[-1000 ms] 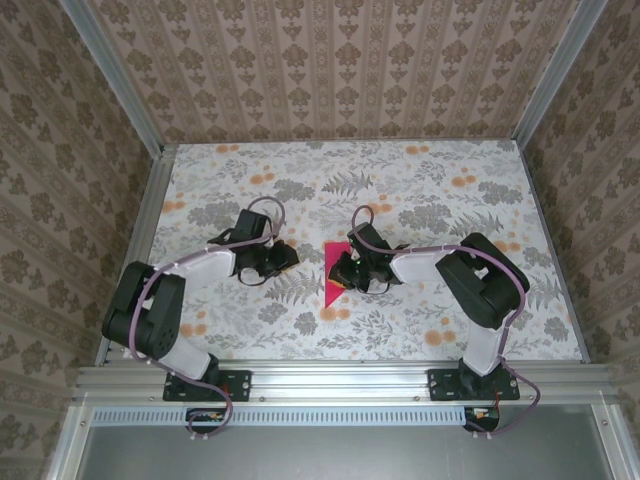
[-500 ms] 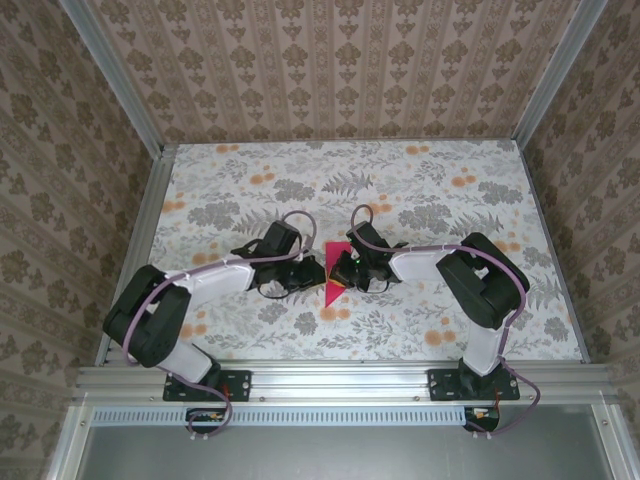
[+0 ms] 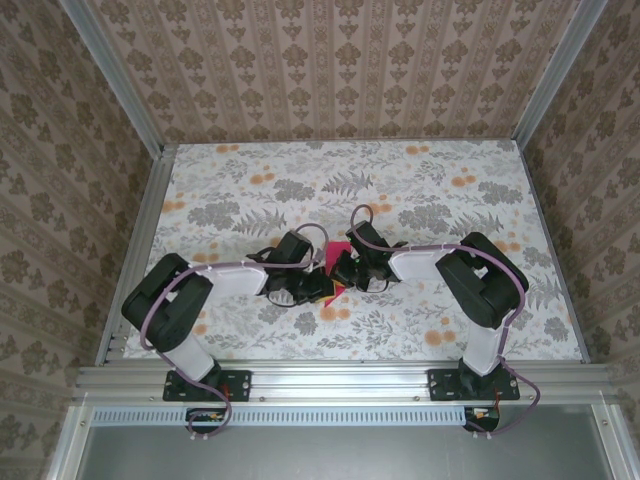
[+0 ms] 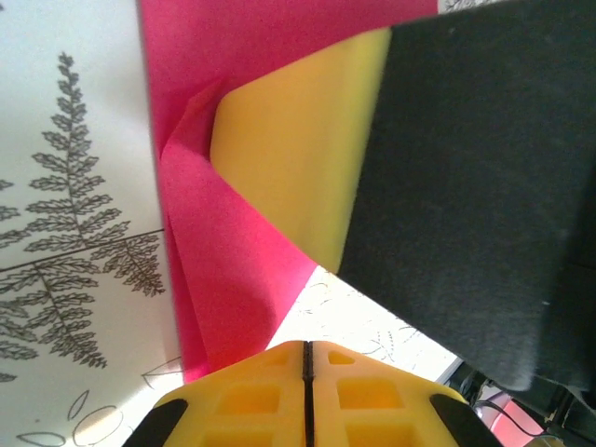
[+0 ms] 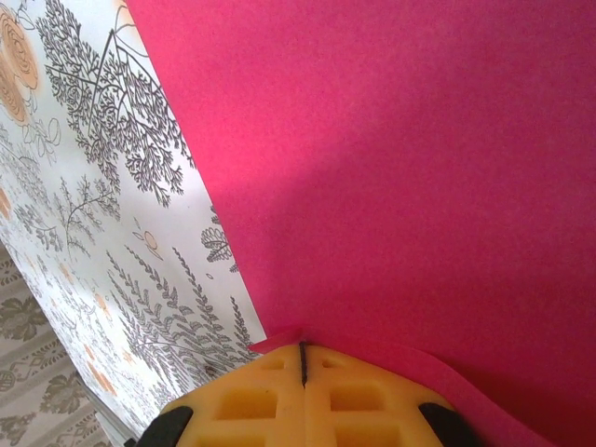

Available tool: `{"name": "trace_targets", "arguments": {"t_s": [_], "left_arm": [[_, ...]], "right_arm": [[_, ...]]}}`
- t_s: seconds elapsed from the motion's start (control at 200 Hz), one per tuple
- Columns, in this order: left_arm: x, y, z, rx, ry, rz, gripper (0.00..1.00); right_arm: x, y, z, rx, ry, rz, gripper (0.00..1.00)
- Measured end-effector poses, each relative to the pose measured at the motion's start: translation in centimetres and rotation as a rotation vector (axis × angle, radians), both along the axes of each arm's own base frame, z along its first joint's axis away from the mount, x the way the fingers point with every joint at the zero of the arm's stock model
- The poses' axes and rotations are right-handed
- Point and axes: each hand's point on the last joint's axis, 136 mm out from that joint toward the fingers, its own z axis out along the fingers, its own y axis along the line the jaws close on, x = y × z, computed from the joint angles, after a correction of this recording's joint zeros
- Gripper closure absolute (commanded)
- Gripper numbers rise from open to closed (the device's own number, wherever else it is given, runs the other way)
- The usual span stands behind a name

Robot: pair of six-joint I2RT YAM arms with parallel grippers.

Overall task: Fold a paper plane with a square sheet of paper (pick it up from the middle)
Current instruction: Third fold the triangle at the center of the table.

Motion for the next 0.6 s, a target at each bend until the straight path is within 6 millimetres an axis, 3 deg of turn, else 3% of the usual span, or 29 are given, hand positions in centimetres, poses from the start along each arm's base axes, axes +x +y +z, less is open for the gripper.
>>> {"name": "trace_targets", "arguments": {"t_s": [0.6], "left_arm": [[-0.4,1.1,-1.6,0.075,0.031,0.019,0.91]], "right_arm": [[0.0,0.0,0.0,0.002,0.005,-0.006,0.97]]}}
